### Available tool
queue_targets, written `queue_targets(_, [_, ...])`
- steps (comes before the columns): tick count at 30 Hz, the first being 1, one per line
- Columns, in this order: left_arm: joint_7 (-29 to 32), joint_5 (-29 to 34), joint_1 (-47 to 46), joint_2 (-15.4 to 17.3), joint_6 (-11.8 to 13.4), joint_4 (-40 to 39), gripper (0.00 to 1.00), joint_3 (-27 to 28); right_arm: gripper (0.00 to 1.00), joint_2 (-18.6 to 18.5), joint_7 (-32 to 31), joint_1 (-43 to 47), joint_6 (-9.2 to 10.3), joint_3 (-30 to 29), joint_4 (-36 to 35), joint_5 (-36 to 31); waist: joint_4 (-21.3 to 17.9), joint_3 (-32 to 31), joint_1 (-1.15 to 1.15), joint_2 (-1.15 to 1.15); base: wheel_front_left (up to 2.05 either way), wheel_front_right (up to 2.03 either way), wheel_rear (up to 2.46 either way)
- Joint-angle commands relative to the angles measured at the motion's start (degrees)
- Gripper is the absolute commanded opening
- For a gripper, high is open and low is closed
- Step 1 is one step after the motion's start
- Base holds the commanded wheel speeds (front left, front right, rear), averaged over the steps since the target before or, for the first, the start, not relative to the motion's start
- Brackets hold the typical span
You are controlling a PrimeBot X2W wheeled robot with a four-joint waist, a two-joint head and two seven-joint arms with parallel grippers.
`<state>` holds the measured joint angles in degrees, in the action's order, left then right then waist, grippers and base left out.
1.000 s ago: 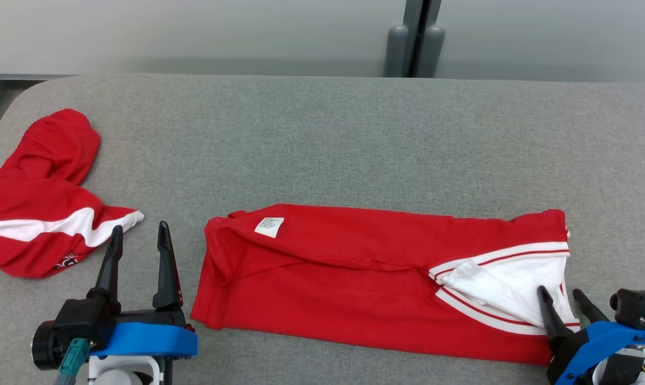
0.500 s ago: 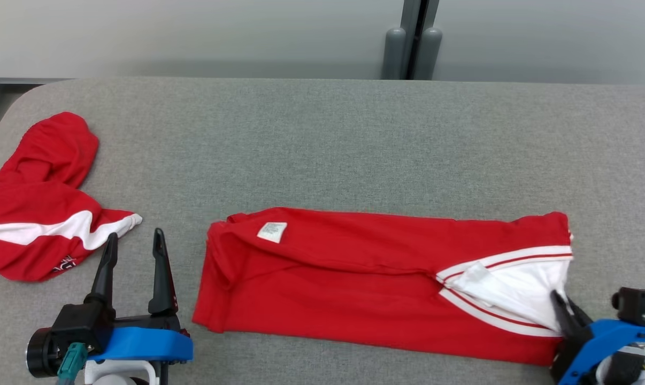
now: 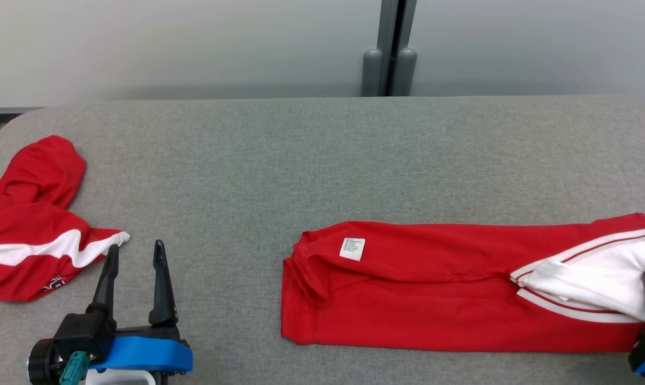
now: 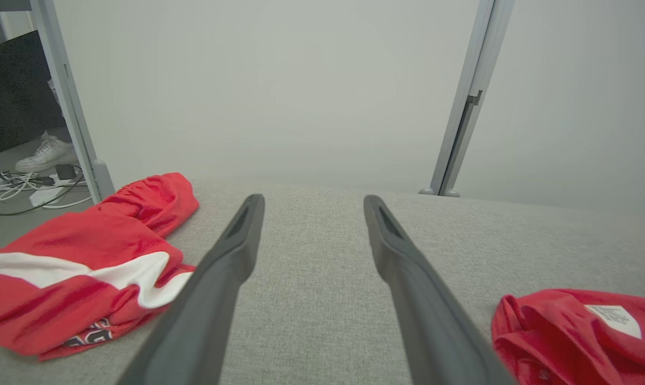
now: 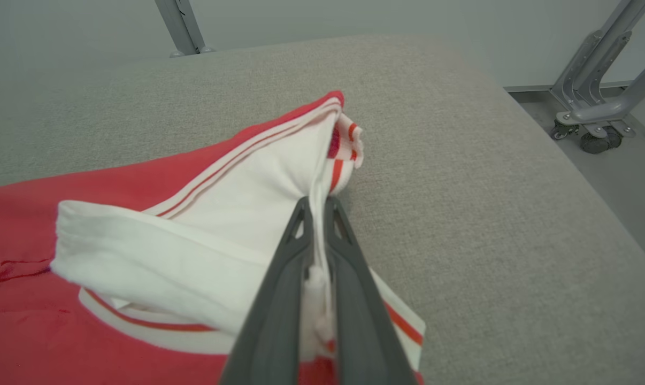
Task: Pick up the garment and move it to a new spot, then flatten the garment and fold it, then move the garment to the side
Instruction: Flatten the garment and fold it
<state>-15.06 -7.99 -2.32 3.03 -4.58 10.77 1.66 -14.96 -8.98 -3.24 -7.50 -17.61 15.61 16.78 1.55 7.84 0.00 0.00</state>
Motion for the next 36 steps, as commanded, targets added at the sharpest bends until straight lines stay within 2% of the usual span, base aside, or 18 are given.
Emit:
queue_targets(1, [-0.16,0.27,0.58,-0.07,-0.1,0.05,1.0,0.33,0.0,0.13,-0.15,0.35,0.01,0.24,-0.6,-0.06,-0.26,-0.29,0.0,0.0,0.0,0.0,0.0])
queue_targets(12, [-0.16,0.05,1.32,-0.15,-0.22,0.37,1.0,0.06,0.0,5.66,-4.07,3.87,0.0,9.74,-16.2,1.53,-0.94,-0.98,0.0,0.0,0.0,0.0,0.0])
queue_targets(19, [-0.17,-0.07,0.5,-0.16,-0.18,0.66,1.0,-0.61,0.0,8.53,-5.06,2.6,0.0,17.87,-21.47,1.86,0.24,-0.42,0.0,0.0,0.0,0.0,0.0])
queue_targets(26, [-0.17,-0.12,-0.47,-0.17,-0.01,0.89,1.0,-1.61,0.0,10.61,-4.71,-0.85,-0.01,26.42,-21.33,2.24,1.86,0.48,0.0,0.0,0.0,0.0,0.0])
queue_targets(36, [-0.17,-0.74,-2.7,-0.16,0.06,1.87,1.0,-3.89,0.0,12.06,-1.85,-6.92,-0.01,36.57,-15.13,2.46,5.26,2.4,0.0,0.0,0.0,0.0,0.0])
